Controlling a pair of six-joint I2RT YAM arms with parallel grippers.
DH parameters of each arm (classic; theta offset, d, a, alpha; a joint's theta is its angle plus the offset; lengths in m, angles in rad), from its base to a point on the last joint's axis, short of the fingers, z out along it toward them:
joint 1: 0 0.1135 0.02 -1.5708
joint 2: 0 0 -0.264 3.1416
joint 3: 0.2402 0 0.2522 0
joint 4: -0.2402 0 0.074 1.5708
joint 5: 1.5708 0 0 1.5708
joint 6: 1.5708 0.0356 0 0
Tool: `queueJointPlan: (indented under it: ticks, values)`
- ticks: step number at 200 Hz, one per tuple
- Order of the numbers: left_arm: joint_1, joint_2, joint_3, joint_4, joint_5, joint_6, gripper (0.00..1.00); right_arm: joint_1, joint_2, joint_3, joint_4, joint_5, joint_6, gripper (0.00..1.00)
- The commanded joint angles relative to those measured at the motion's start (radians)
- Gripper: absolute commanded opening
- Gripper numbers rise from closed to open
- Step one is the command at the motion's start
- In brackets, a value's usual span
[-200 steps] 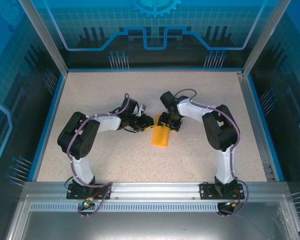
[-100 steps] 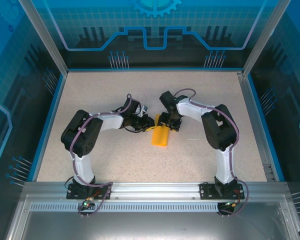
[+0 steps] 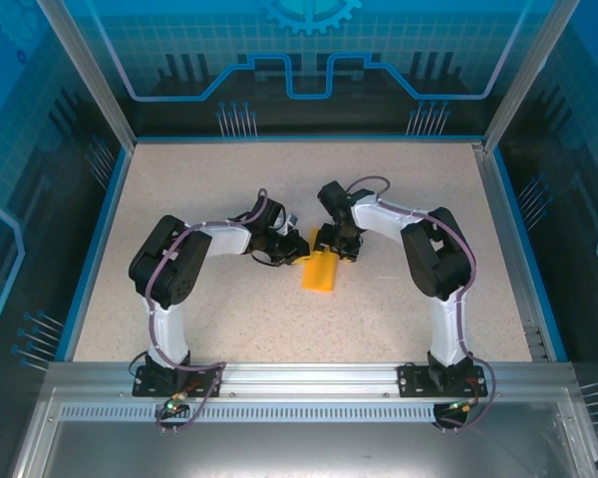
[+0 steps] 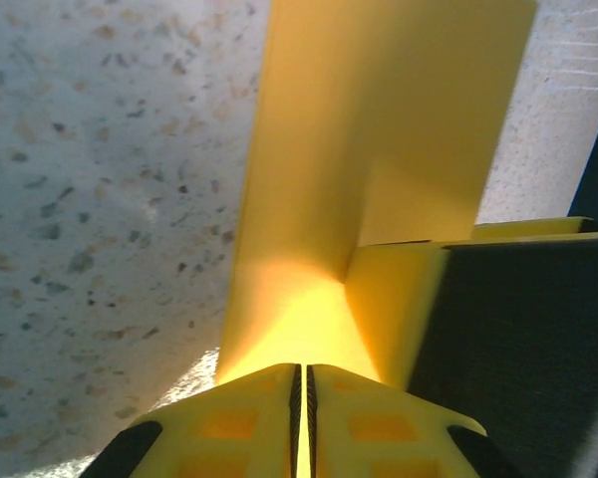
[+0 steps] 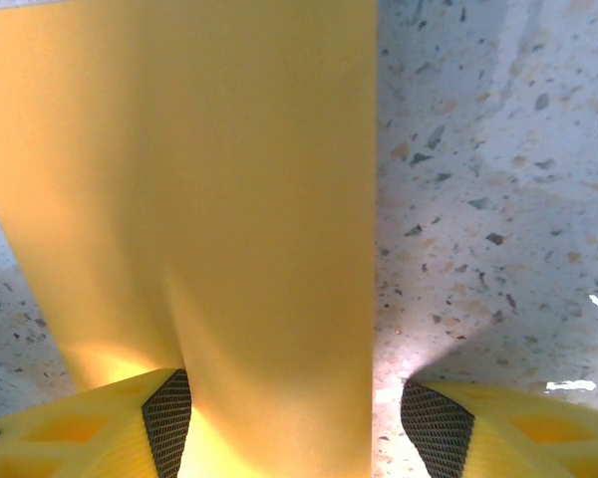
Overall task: Fold a paper plane with a square sheet of paper (pick it up from the middle)
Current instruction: Hold the square sheet of paper at the center of the table.
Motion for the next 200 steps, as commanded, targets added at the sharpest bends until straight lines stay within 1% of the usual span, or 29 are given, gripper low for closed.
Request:
queueJointPlan:
  ticks: [1,50,88,130,155,180,200]
  values:
    - [-0.008,0.018,0.032,-0.044,0.018,0.025,0.13,0.008,0.162,-0.082,0.027,0.034,-0.018,0.65]
    - [-0.011,0.034,0.055,-0.086,0.017,0.041,0.13,0.008,0.162,-0.082,0.027,0.032,-0.017,0.65]
    - [-0.014,0.048,0.092,-0.195,-0.034,0.078,0.13,0.008,0.157,-0.087,0.028,0.035,-0.013,0.65]
    - [-0.029,0.081,0.120,-0.257,-0.072,0.100,0.12,0.007,0.144,-0.090,0.031,0.039,-0.015,0.65]
    - [-0.039,0.087,0.127,-0.304,-0.129,0.115,0.12,0.010,0.135,-0.095,0.035,0.036,-0.017,0.65]
    - [-0.042,0.093,0.122,-0.340,-0.169,0.125,0.11,0.008,0.100,-0.096,0.047,0.017,-0.026,0.65]
    - [-0.042,0.096,0.110,-0.348,-0.179,0.133,0.10,0.005,0.049,-0.076,0.052,-0.013,-0.053,0.67]
